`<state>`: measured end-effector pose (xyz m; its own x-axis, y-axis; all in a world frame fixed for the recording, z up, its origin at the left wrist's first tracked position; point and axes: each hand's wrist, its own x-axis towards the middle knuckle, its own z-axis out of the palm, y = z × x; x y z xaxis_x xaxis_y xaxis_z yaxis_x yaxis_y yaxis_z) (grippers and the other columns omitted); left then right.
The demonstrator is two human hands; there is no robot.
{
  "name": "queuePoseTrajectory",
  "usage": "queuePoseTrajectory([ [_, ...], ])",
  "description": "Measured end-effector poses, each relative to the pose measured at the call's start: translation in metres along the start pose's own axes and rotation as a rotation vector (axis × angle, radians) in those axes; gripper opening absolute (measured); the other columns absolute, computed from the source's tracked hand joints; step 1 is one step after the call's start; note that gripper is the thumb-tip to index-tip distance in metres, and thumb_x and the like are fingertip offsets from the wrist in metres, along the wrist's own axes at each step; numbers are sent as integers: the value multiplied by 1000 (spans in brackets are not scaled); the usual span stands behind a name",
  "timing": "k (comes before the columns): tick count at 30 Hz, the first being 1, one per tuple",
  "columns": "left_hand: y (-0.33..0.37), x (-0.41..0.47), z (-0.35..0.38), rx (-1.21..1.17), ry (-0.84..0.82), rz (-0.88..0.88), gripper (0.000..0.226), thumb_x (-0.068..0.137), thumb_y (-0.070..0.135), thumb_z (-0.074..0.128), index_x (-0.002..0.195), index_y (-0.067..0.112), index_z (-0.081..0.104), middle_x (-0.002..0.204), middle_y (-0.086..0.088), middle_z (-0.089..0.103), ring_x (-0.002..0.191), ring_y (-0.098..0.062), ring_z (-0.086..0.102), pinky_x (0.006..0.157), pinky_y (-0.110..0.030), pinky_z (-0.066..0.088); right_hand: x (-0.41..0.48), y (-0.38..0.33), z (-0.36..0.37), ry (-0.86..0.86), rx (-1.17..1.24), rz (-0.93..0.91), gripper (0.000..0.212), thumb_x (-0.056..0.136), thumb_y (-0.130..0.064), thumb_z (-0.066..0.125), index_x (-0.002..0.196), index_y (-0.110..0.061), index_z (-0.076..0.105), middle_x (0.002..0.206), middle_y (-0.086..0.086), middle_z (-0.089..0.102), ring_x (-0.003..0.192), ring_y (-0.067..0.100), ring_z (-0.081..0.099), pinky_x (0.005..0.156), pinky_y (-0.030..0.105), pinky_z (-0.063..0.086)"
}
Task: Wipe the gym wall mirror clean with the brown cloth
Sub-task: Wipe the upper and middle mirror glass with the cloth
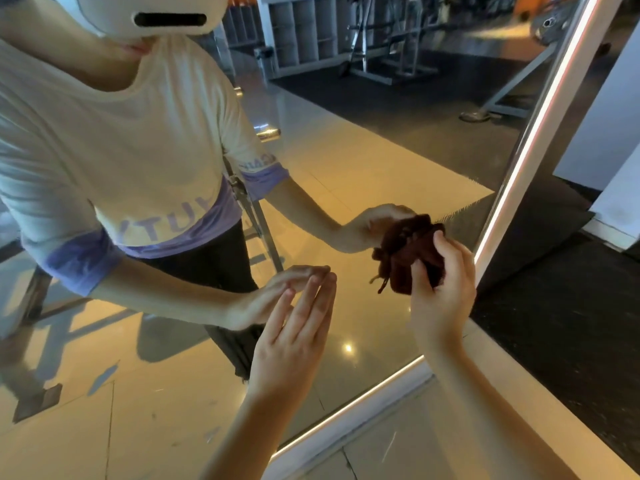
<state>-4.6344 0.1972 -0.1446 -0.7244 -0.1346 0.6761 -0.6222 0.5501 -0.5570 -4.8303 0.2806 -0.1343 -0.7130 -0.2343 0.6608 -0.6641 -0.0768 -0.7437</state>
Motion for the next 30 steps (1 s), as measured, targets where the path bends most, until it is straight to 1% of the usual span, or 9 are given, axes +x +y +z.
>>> queuePoseTrajectory([
  [2,0,1,-1,-24,-3,-7,53,98,8,41,151,0,34,159,-13,27,154,-28,6,126,-45,0,11,7,-2,74,-20,64,37,89,4,63,126,0,56,126,14,57,120,21,55,99,23,48],
  [4,5,2,-1,-63,-4,-33,58,96,9,53,150,0,35,158,-12,30,152,-27,12,126,-45,4,0,6,-1,45,-23,104,39,89,3,63,126,-1,56,129,13,56,122,22,54,99,28,50],
  [8,20,3,1,-100,-61,-29,79,81,13,74,149,1,34,160,-14,22,154,-27,5,126,-44,6,-18,4,-1,-115,-16,-70,43,85,1,69,126,-5,59,130,14,54,120,28,55,91,35,54],
  [13,27,1,9,-25,-68,-20,68,88,12,67,149,3,38,160,-12,26,154,-27,6,126,-44,4,24,25,-12,-13,25,8,40,88,3,65,127,-4,56,133,15,52,124,26,53,94,20,50],
  [17,32,0,13,-54,-75,-76,67,90,14,56,151,1,31,161,-11,22,155,-24,3,126,-42,-1,1,31,-12,-118,8,15,42,86,-2,66,127,-9,56,134,13,52,125,28,52,90,43,57],
  [20,32,-2,11,-58,-84,-74,64,93,9,54,152,4,31,157,-12,31,150,-27,18,126,-43,3,5,36,-18,-220,35,-135,38,88,-6,65,125,-6,59,130,11,54,120,28,55,90,37,56],
  [23,31,3,7,-74,-45,-62,62,93,10,52,151,5,30,155,-11,33,145,-27,28,125,-44,10,30,45,-23,-106,21,-75,36,90,-1,64,125,-3,58,131,13,53,122,26,54,94,31,53],
  [27,32,4,5,-82,-53,-68,59,93,10,54,149,5,36,157,-10,32,145,-27,31,125,-43,11,2,48,-13,-69,-4,88,44,92,-7,61,135,-3,51,139,15,49,128,25,48,95,44,54],
  [30,31,2,6,-73,-61,-59,59,92,9,57,148,5,38,156,-11,33,144,-27,31,126,-43,8,-32,40,-3,-166,19,-23,54,94,-23,58,143,-4,43,144,20,43,131,30,43,95,43,52],
])
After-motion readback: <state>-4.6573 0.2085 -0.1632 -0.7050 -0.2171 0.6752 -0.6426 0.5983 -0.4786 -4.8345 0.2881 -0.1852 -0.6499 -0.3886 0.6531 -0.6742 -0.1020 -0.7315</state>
